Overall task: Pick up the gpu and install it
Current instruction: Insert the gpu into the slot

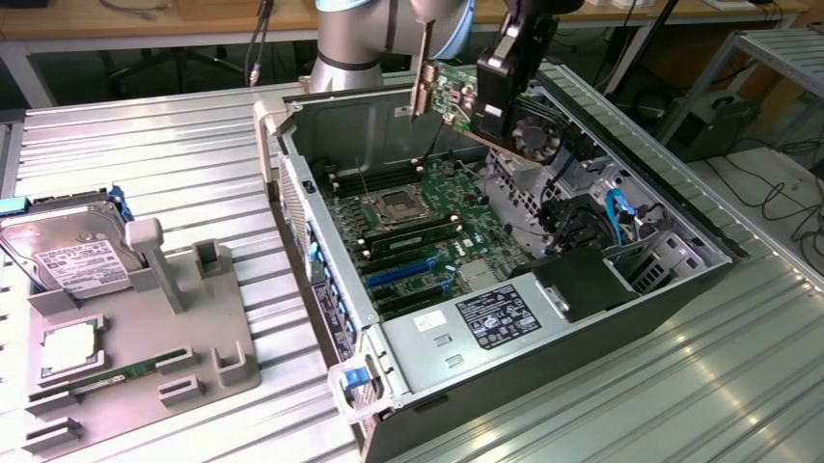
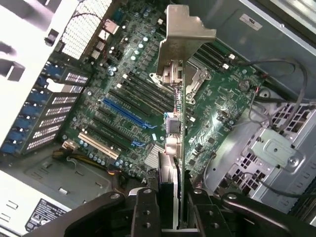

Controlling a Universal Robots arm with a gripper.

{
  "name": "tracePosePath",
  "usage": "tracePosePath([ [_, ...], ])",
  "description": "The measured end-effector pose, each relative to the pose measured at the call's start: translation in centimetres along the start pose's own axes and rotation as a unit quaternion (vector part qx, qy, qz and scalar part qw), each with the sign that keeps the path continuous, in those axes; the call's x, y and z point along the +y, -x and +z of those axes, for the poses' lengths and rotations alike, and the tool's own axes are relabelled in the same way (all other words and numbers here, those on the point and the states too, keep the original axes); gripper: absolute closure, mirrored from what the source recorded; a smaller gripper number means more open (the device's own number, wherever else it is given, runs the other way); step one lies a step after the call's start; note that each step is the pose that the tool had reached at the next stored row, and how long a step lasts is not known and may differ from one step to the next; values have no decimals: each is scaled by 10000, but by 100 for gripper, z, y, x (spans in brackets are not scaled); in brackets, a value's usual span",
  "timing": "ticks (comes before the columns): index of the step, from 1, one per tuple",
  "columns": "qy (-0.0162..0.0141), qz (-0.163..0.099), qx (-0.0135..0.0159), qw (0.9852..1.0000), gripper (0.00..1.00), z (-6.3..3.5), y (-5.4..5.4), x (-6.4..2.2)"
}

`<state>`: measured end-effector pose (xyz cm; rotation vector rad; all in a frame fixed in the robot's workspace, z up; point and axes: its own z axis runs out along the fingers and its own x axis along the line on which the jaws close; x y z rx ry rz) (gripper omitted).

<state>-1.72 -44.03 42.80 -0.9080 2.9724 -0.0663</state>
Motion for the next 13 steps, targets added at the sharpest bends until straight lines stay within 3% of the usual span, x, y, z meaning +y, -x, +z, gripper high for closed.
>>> tracePosePath([
  [5, 7, -391, -20, 9992, 73, 0, 0, 0],
  [10, 13, -716, -36, 9974, 73, 0, -2, 1],
  [11, 15, -813, -41, 9967, 73, 0, -3, 1],
  [12, 19, -1009, -51, 9949, 73, 0, -3, 2],
  [13, 24, -1261, -64, 9920, 73, 1, -3, 2],
])
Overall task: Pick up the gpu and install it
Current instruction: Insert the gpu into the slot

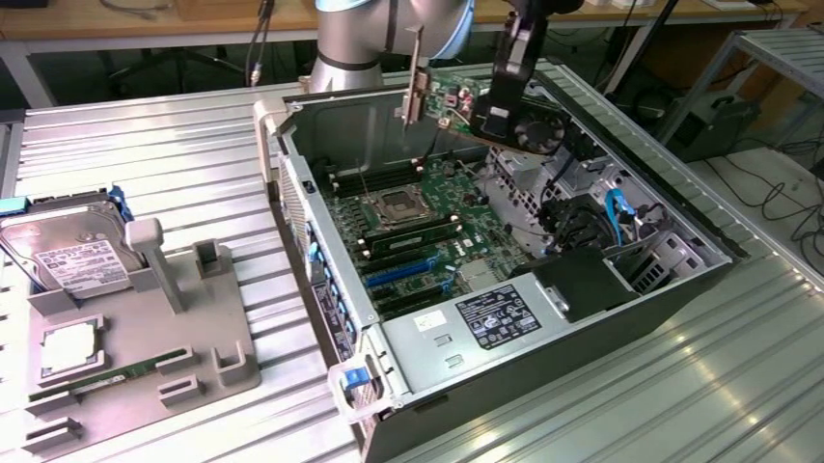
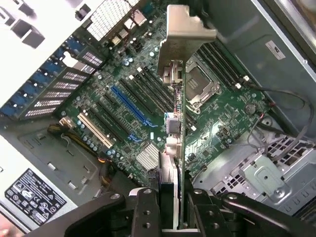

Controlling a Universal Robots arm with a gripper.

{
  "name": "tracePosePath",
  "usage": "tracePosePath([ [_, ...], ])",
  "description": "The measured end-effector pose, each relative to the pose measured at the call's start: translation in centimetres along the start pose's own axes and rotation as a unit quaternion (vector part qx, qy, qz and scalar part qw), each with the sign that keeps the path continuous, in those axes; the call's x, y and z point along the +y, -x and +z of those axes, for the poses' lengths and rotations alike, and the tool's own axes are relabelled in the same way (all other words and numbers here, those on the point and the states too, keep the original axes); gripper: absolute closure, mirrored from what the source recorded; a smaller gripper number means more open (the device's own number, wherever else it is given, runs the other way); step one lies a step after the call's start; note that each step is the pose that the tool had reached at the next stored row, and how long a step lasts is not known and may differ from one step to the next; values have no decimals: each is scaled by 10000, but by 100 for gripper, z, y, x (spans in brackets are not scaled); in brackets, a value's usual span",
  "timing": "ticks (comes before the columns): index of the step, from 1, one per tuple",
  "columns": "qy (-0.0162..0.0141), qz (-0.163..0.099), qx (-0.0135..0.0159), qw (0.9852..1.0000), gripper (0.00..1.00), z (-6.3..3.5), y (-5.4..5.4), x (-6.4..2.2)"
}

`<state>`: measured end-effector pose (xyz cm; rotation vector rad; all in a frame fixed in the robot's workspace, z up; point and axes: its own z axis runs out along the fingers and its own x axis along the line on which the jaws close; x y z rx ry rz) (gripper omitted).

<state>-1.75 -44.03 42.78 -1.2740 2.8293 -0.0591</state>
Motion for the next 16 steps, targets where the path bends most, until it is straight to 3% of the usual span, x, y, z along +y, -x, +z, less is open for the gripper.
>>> tracePosePath([
  [5, 13, -682, -34, 9977, 73, 4, 0, 1],
  [10, 25, -1323, -66, 9912, 73, 8, -1, 1],
  [12, 29, -1526, -77, 9883, 73, 9, -1, 1],
  [15, 36, -1890, -95, 9819, 73, 12, -1, 1],
  [16, 39, -2077, -104, 9781, 73, 16, -1, 2],
])
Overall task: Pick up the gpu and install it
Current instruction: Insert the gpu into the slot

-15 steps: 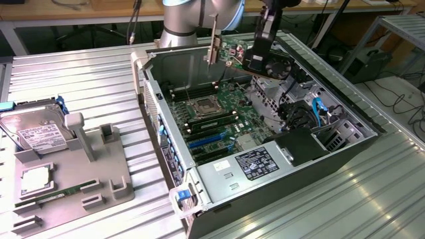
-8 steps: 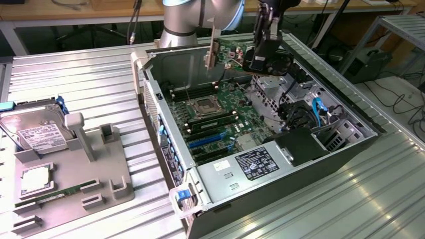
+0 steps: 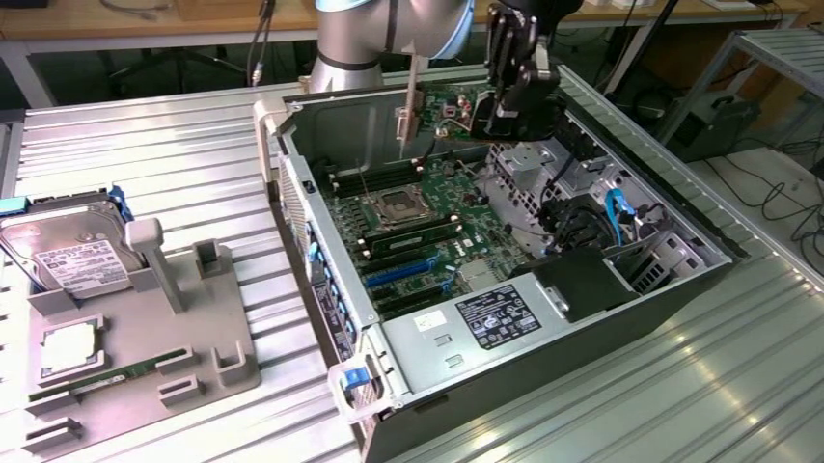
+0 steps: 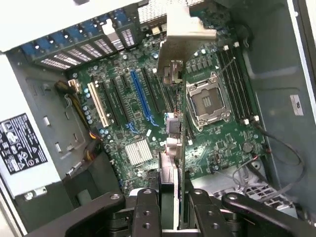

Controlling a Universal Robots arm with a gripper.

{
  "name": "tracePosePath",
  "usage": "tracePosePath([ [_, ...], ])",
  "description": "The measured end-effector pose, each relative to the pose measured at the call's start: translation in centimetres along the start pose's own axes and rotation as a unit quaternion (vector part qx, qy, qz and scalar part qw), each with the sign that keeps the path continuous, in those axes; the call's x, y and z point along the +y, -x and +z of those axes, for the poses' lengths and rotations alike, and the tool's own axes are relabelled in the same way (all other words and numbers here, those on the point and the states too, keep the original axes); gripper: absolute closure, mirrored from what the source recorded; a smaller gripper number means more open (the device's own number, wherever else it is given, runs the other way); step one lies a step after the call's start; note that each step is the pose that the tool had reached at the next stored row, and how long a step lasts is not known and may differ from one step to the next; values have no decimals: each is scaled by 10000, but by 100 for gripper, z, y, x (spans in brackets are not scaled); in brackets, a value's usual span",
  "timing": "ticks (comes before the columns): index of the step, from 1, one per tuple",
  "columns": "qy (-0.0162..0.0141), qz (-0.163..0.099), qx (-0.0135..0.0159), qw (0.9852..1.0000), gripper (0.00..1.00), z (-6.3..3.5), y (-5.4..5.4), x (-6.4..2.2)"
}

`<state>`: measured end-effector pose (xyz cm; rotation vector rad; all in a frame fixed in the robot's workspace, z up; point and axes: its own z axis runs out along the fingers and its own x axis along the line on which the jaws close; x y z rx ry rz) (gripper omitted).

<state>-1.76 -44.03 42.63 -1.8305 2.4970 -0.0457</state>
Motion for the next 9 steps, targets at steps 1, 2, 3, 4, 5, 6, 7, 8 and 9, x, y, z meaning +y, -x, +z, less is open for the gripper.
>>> tracePosePath([
  [1, 2, -97, -5, 10000, 73, 2, 0, 0],
  [2, 5, -213, -10, 9998, 73, 4, 0, 0],
  [3, 11, -430, -20, 9991, 73, 11, -1, 2],
  [4, 14, -467, -22, 9989, 73, 18, -1, 4],
  [5, 30, -489, -18, 9988, 73, 30, -2, 6],
  [6, 50, -525, -15, 9986, 73, 46, -3, 8],
  [7, 60, -593, -14, 9982, 73, 54, -3, 9],
  [8, 76, -704, -16, 9975, 73, 63, -3, 9],
  [9, 97, -877, -18, 9961, 73, 77, -3, 10],
])
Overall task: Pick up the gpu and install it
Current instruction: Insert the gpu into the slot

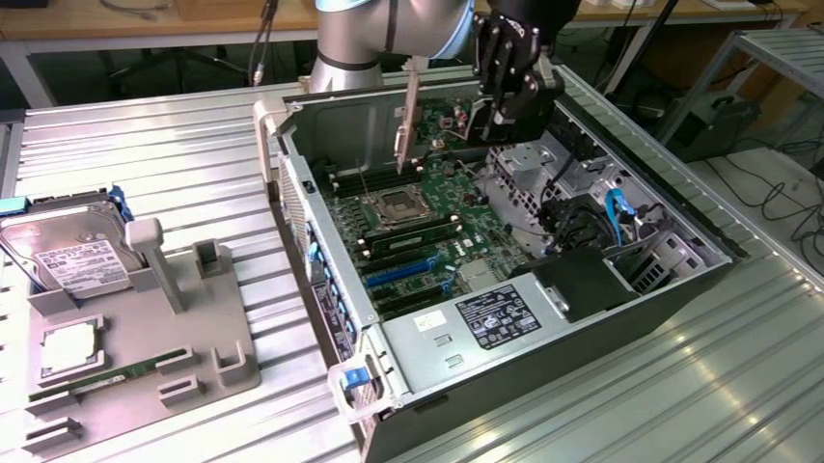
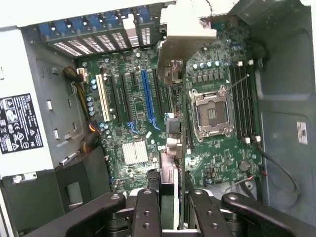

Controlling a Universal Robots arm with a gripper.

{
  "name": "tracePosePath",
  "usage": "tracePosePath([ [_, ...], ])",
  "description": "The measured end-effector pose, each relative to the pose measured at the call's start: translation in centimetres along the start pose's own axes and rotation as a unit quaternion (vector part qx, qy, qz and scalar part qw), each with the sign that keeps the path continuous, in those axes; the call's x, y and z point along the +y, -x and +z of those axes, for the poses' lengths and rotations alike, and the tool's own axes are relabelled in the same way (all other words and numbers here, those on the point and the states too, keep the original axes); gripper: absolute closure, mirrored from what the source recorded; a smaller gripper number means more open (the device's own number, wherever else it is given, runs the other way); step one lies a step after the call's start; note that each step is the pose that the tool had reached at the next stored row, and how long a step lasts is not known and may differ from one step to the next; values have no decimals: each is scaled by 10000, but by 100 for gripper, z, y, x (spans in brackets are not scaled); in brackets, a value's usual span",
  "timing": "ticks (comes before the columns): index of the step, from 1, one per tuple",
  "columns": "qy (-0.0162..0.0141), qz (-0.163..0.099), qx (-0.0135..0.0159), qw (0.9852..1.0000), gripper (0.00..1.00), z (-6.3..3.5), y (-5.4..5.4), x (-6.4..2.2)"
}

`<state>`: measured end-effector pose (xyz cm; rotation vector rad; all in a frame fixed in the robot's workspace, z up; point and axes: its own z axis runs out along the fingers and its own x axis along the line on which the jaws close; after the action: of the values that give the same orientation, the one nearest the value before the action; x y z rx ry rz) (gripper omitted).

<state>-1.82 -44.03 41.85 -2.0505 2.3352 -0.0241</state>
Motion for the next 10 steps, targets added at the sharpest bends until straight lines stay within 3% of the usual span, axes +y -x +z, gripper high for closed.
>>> tracePosePath([
  [5, 15, -242, -6, 9997, 73, 48, -1, 4],
  [8, 39, -545, -13, 9985, 73, 70, -1, 4],
  [10, 39, -554, -14, 9985, 73, 81, -2, 5],
])
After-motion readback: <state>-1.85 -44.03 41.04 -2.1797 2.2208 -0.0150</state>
